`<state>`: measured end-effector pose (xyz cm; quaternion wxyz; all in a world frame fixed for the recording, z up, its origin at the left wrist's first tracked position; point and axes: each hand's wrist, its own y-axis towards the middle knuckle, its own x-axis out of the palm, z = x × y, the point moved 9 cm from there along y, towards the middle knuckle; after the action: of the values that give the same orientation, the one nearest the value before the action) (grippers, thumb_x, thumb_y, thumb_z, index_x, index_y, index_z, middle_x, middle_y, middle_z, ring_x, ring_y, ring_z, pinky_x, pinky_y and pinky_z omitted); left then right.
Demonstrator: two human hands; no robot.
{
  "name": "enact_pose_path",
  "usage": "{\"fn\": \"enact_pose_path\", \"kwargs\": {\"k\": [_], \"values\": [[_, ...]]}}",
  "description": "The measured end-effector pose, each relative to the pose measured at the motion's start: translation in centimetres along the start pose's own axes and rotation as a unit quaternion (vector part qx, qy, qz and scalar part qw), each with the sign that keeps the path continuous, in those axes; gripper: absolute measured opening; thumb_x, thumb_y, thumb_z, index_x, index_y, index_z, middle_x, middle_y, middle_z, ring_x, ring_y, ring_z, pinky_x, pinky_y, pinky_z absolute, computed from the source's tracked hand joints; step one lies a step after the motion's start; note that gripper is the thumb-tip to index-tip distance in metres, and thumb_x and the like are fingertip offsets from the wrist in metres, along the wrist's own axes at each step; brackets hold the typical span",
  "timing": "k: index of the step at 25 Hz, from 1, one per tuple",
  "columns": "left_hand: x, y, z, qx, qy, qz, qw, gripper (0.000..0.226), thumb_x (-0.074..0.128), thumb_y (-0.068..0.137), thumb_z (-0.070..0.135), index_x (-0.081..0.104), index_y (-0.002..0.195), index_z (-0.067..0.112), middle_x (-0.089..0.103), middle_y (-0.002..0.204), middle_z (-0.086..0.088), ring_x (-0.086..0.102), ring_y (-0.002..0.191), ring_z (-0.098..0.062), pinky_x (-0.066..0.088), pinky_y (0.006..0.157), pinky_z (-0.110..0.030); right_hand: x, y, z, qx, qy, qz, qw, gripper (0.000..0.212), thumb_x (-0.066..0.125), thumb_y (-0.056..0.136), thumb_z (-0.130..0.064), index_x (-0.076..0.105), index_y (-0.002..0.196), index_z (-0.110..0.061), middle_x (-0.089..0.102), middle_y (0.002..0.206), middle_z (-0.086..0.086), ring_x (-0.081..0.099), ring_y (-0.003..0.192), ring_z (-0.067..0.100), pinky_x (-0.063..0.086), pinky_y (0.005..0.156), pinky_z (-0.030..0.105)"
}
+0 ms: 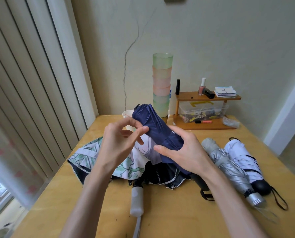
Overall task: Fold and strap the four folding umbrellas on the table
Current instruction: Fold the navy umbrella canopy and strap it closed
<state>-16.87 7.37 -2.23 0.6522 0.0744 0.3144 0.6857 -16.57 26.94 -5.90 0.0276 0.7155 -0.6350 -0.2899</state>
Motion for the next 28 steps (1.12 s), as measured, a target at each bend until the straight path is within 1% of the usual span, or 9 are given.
{"fn": "enact_pose_path", "kwargs": {"k": [3, 5, 7, 9, 14, 16, 20, 24, 28], "values": [[-1.1, 0.3, -0.5, -0.021, -0.059, 0.046, 0.997, 0.018, 0.082, 0.089, 0.018, 0.070, 0.084, 0.006, 0.072, 0.075, -0.002, 0.072, 0.059, -0.021, 0.051, 0.052, -0.029, -0.3, 0.0, -0.2, -0.004, 0.049, -0.007, 0.999, 0.044, 0.087, 0.088, -0.023, 0.070, 0.128, -0.020, 0.079, 0.117, -0.007, 0.074, 0.111, 0.014, 0.059, 0.099, 0.047], [-2.5, 0.4, -1.1, -0.026, -0.075, 0.078, 0.994, 0.016, 0.081, 0.091, 0.017, 0.069, 0.089, 0.006, 0.073, 0.083, 0.001, 0.071, 0.061, -0.021, 0.053, 0.054, -0.034, -0.5, -0.2, 0.1, 0.013, 0.101, -0.015, 0.995, 0.036, 0.084, 0.090, -0.016, 0.070, 0.124, -0.016, 0.079, 0.115, 0.001, 0.076, 0.109, 0.020, 0.059, 0.099, 0.049], [-2.9, 0.3, -1.0, -0.019, -0.081, 0.083, 0.993, 0.014, 0.079, 0.092, 0.017, 0.070, 0.092, 0.008, 0.073, 0.087, 0.004, 0.070, 0.061, -0.020, 0.054, 0.055, -0.036, -0.5, -0.2, 0.3, 0.023, 0.122, -0.024, 0.992, 0.033, 0.081, 0.092, -0.017, 0.071, 0.123, -0.014, 0.079, 0.114, 0.005, 0.075, 0.109, 0.025, 0.059, 0.099, 0.049], [-2.4, 0.2, -0.3, -0.003, -0.091, 0.070, 0.993, 0.012, 0.080, 0.091, 0.018, 0.071, 0.095, 0.011, 0.073, 0.088, 0.003, 0.069, 0.061, -0.019, 0.054, 0.054, -0.029, 0.0, -0.3, 0.4, 0.031, 0.130, -0.038, 0.990, 0.032, 0.080, 0.093, -0.019, 0.071, 0.123, -0.014, 0.079, 0.115, 0.007, 0.074, 0.110, 0.028, 0.058, 0.099, 0.046], [-1.4, 0.4, 0.0, -0.004, -0.084, 0.058, 0.995, 0.010, 0.079, 0.092, 0.015, 0.072, 0.092, 0.008, 0.073, 0.083, 0.002, 0.066, 0.058, -0.016, 0.047, 0.050, -0.020, 0.5, -0.4, 0.6, 0.032, 0.131, -0.053, 0.989, 0.022, 0.078, 0.094, -0.013, 0.074, 0.116, -0.013, 0.080, 0.108, 0.006, 0.075, 0.104, 0.026, 0.059, 0.086, 0.030], [-1.5, 0.6, -0.4, -0.009, -0.075, 0.048, 0.996, 0.011, 0.076, 0.095, 0.013, 0.071, 0.087, 0.008, 0.070, 0.076, 0.004, 0.063, 0.056, -0.012, 0.046, 0.050, -0.020, 0.4, -0.4, 0.7, 0.034, 0.130, -0.057, 0.989, 0.020, 0.080, 0.094, -0.015, 0.075, 0.112, -0.012, 0.080, 0.106, 0.008, 0.076, 0.100, 0.027, 0.058, 0.083, 0.029], [-1.4, 0.5, -0.2, -0.003, -0.047, 0.048, 0.998, 0.015, 0.070, 0.100, 0.013, 0.066, 0.087, 0.009, 0.065, 0.066, 0.007, 0.061, 0.056, -0.006, 0.045, 0.050, -0.021, 0.7, -0.5, 0.8, 0.047, 0.150, -0.073, 0.985, 0.025, 0.078, 0.086, -0.027, 0.076, 0.104, -0.009, 0.078, 0.094, 0.003, 0.072, 0.085, 0.013, 0.053, 0.073, 0.022], [-2.3, 0.6, -0.5, -0.002, -0.074, 0.069, 0.995, 0.011, 0.072, 0.099, 0.015, 0.068, 0.092, 0.007, 0.068, 0.079, 0.009, 0.069, 0.065, -0.014, 0.056, 0.054, -0.030, 0.0, -0.5, 0.8, 0.038, 0.150, -0.066, 0.986, 0.043, 0.078, 0.079, -0.042, 0.076, 0.102, -0.006, 0.077, 0.090, 0.005, 0.070, 0.080, 0.012, 0.052, 0.070, 0.020], [-2.0, 0.5, -0.1, -0.007, -0.111, 0.055, 0.992, 0.017, 0.072, 0.096, 0.024, 0.068, 0.097, 0.008, 0.072, 0.089, 0.000, 0.071, 0.070, -0.020, 0.057, 0.056, -0.030, 0.0, -0.5, 0.7, 0.037, 0.159, -0.066, 0.984, 0.037, 0.079, 0.078, -0.041, 0.075, 0.099, -0.010, 0.076, 0.087, -0.002, 0.070, 0.079, 0.010, 0.052, 0.069, 0.019]]}}
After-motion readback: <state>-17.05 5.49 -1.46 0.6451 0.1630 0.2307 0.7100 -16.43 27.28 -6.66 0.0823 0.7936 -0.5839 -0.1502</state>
